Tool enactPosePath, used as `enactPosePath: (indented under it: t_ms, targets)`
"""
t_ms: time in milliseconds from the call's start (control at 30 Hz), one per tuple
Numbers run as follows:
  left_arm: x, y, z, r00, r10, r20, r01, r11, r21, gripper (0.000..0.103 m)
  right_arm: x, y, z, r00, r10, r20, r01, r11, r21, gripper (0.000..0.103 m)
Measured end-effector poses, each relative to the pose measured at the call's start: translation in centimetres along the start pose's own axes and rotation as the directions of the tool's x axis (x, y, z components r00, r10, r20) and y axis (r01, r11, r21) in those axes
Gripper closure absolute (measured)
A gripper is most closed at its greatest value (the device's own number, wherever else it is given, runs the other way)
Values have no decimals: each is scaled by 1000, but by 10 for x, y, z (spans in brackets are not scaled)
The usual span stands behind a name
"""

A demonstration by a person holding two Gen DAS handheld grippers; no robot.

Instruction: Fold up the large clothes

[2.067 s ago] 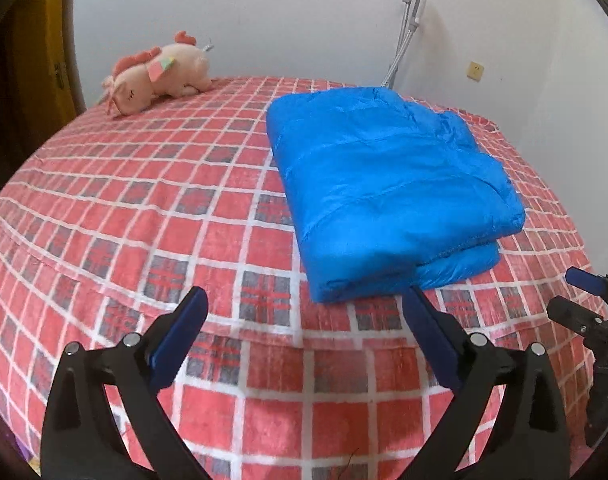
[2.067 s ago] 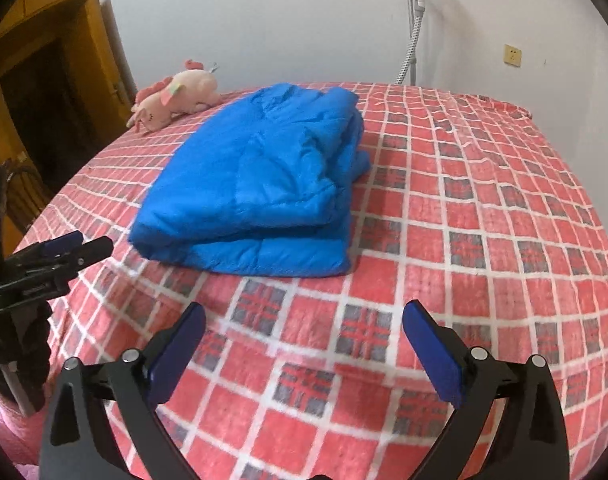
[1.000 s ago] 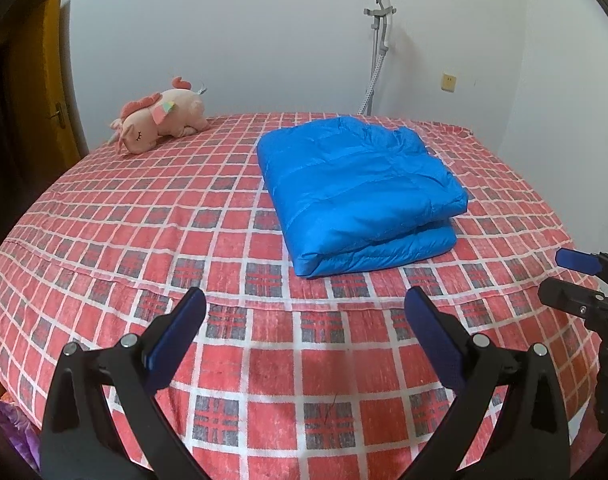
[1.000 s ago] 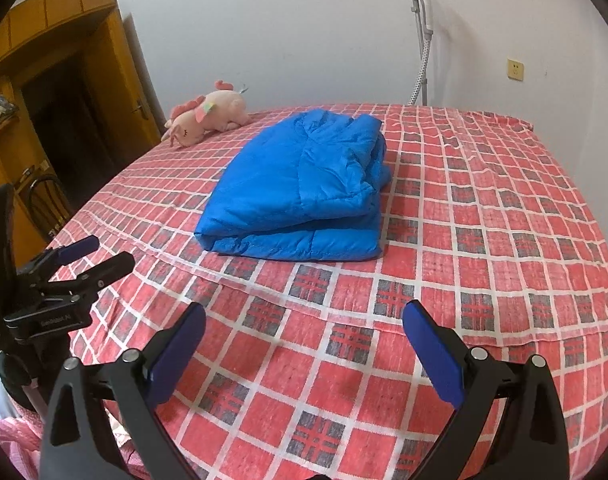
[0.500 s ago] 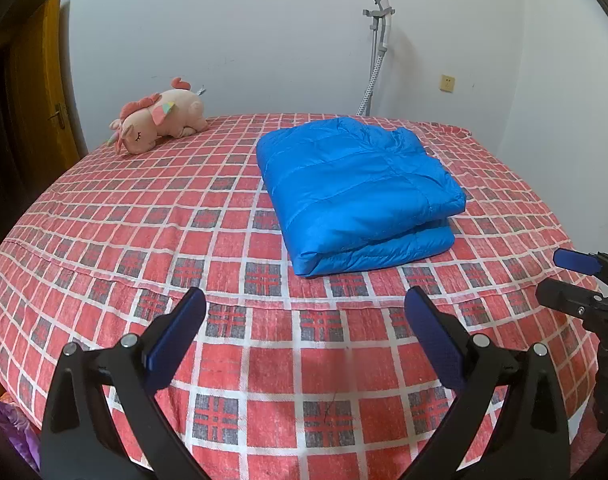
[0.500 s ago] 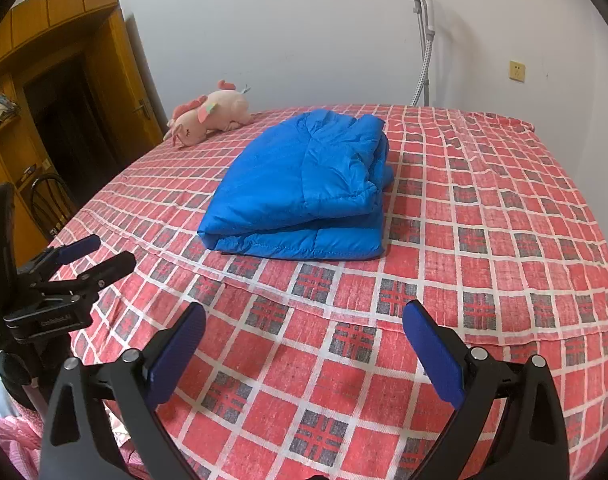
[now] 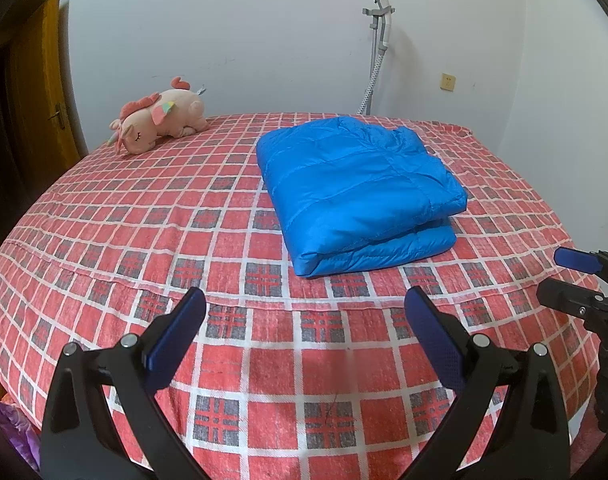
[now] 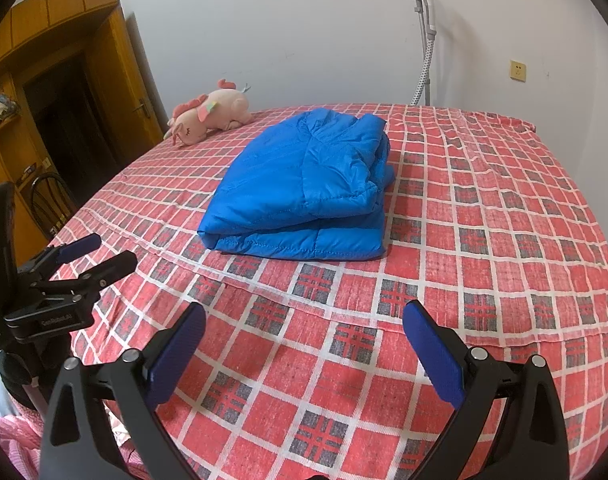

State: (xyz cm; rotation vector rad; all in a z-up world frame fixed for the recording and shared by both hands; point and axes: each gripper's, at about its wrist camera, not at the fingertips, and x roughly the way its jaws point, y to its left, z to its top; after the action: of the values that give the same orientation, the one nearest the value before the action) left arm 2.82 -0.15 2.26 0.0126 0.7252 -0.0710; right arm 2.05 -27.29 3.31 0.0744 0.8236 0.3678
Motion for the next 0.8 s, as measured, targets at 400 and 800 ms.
enactPosePath:
  t_ms: [400,800]
  targets:
    - [2,0,1,1000,-7,-7,7,1000,1,4,1,0,1,1000,0,-1,0,1000,2,4]
    - [3,2,-1,1000,-16,-16,16,1000,-2,4,2,0,0,1000,-2,-2,2,1000,3,4]
